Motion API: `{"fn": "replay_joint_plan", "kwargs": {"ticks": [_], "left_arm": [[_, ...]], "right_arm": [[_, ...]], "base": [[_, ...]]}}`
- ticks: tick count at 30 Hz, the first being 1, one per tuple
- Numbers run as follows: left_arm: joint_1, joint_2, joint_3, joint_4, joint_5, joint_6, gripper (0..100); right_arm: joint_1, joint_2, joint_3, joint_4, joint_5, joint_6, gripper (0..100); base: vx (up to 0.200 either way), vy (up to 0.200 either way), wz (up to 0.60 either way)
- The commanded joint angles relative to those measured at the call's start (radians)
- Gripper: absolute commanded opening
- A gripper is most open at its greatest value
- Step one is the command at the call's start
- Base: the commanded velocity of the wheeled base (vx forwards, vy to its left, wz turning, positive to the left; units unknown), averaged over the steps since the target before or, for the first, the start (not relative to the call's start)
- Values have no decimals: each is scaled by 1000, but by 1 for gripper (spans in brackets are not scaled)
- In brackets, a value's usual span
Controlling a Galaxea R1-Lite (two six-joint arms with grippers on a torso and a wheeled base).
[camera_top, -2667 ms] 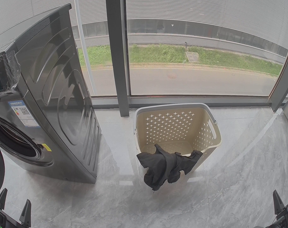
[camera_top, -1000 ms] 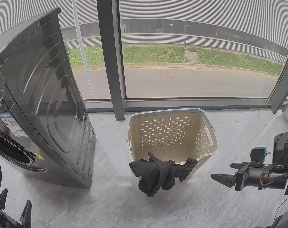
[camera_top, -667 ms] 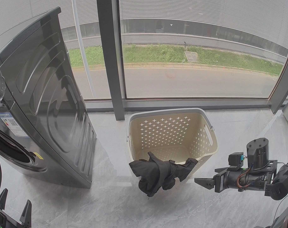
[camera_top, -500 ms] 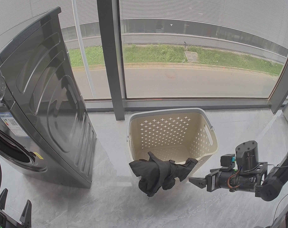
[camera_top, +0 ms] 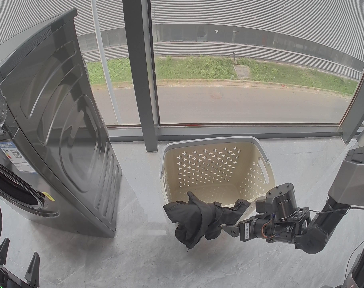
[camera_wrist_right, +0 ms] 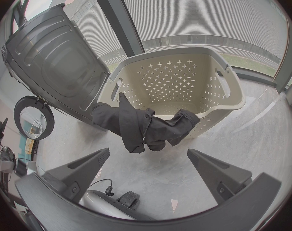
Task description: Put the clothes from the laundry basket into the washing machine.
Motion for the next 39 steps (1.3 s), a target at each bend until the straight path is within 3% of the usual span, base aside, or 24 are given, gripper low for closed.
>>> {"fn": "replay_joint_plan", "kwargs": {"ticks": [1,14,24,31,39], "left_arm": [[1,-16,16,0,1,-1,100],[1,-16,16,0,2,-1,100],[-1,-16,16,0,-2,-3,100],[-1,-16,16,0,-4,-4,100],[-1,-16,16,0,-8,-7,100]], "right_arm": [[6,69,-27,-8,0,19,100],[-5,195,-70,-117,-3,19,100],[55,190,-82,-214,15,12,100],[51,206,-120,-314,38,-64,100],[26,345,-221,-347,76,-110,100]], "base": [[0,0,0],[0,0,0],[0,0,0],[0,0,0],[0,0,0]]}}
